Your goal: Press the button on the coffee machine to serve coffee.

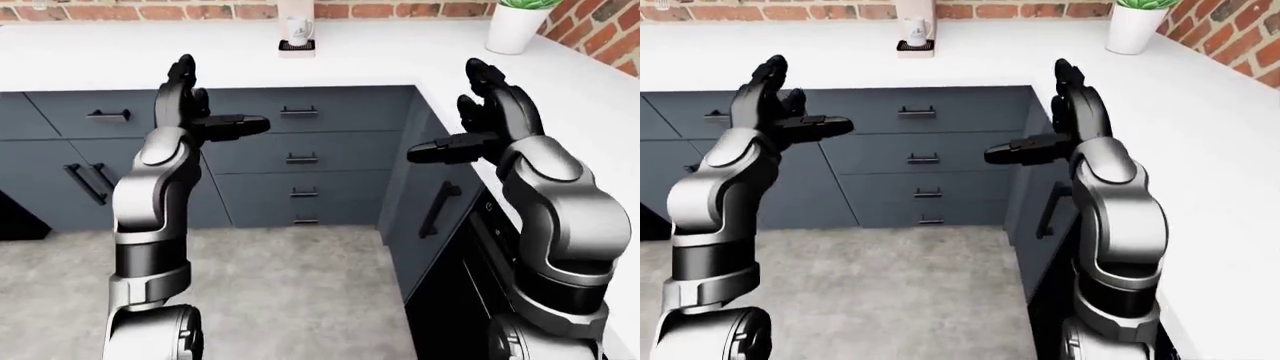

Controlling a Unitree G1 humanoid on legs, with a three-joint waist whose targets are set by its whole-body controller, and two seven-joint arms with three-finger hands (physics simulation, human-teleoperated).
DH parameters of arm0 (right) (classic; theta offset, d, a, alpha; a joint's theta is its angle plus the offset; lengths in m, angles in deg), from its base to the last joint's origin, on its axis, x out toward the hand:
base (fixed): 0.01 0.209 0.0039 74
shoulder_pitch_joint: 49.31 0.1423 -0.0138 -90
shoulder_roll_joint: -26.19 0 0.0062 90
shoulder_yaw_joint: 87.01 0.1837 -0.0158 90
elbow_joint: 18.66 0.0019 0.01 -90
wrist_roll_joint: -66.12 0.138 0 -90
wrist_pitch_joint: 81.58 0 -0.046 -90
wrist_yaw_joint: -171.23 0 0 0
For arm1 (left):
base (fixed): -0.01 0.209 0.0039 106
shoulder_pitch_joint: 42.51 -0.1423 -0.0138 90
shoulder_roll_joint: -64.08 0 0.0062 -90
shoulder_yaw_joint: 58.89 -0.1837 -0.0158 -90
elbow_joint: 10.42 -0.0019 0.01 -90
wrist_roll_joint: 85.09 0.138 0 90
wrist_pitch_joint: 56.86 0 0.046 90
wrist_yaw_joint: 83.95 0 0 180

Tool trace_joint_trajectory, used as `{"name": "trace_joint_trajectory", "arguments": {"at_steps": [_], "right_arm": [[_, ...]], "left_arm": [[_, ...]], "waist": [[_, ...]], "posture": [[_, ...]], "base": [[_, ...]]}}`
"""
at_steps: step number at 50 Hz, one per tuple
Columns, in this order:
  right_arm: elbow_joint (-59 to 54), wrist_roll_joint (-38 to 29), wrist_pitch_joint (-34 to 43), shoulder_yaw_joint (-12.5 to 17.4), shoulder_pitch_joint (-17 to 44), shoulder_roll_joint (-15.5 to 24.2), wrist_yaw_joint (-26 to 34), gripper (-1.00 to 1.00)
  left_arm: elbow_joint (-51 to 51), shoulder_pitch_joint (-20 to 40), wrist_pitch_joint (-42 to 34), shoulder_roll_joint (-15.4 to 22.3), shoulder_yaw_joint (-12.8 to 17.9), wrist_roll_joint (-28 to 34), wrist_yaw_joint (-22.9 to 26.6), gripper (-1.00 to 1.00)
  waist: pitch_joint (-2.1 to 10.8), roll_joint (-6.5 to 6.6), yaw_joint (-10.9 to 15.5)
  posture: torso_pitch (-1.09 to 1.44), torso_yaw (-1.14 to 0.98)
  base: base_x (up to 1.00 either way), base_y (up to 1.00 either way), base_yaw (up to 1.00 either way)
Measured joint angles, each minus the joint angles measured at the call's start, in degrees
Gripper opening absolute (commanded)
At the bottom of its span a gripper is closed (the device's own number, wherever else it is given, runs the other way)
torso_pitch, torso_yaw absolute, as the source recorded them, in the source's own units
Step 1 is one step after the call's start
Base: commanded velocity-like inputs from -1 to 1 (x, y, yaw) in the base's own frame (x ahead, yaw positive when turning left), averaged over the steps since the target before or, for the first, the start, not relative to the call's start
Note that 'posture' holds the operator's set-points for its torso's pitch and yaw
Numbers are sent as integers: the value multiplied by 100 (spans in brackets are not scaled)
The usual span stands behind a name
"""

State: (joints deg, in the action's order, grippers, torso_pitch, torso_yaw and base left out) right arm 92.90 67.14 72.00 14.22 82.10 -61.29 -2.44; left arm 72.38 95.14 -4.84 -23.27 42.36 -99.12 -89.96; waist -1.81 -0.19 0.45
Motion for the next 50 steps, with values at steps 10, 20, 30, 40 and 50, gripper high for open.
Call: {"name": "trace_joint_trajectory", "arguments": {"at_steps": [10, 20, 30, 40, 50], "right_arm": [[-445, 125, 500, 50, 774, 317, 17, 100], [-973, 211, 582, -102, 1421, 718, 103, 100], [-1406, 201, 729, -72, 2033, 841, 230, 100], [-1483, 81, 791, -125, 2370, 1036, 436, 100], [-1497, 2, 771, -104, 2444, 1045, 575, 100]], "left_arm": [[-522, 436, 104, 104, -109, 89, 11, 100], [-1289, 1252, 159, 313, -76, 95, 24, 100], [-1899, 1800, 306, 447, -93, 105, 58, 100], [-2057, 2002, 347, 544, -81, 122, 75, 100], [-2133, 2104, 353, 594, -57, 142, 74, 100]], "waist": [[-52, -7, 10], [-61, -22, 4], [-91, -18, -2], [-117, -20, -8], [-48, -28, -4]], "posture": [[0, 0], [0, 0], [0, 0], [0, 0], [0, 0]], "base": [[0, 0, 0], [0, 0, 0], [0, 0, 0], [0, 0, 0], [12, 0, 0]]}}
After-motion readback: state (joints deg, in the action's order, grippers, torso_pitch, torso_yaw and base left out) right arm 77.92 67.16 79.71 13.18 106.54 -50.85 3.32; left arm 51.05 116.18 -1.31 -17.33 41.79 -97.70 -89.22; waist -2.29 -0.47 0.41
